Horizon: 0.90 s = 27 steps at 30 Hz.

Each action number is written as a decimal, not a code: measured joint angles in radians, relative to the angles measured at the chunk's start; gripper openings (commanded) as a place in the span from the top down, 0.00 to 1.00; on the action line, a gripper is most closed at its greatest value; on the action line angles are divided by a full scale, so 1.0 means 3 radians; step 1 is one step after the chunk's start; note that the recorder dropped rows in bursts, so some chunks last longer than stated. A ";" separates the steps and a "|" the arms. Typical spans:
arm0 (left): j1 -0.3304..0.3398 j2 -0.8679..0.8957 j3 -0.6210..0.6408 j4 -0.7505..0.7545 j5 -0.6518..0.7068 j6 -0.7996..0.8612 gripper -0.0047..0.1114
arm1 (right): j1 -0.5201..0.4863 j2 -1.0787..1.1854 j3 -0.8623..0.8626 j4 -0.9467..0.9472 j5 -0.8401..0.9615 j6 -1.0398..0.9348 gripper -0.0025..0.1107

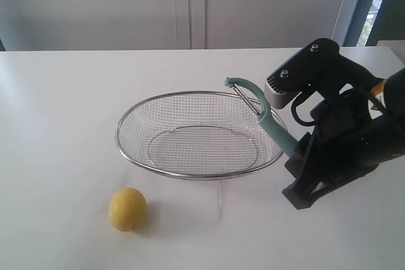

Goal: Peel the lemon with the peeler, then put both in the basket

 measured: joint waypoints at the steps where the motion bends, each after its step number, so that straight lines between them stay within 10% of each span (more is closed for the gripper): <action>1: -0.0079 0.0050 0.0000 0.0005 0.0008 0.0099 0.96 | 0.0000 0.0000 0.0000 0.0000 0.0000 0.0000 0.98; 7: -0.0428 0.0368 -0.0176 0.0029 0.0474 0.0678 0.96 | 0.0000 0.0000 0.0000 0.0000 0.0000 0.0000 0.98; 27: -0.0456 0.1688 -0.2025 0.0051 0.4409 0.1032 0.96 | 0.0000 0.0000 0.0000 0.0000 -0.0001 0.0000 0.98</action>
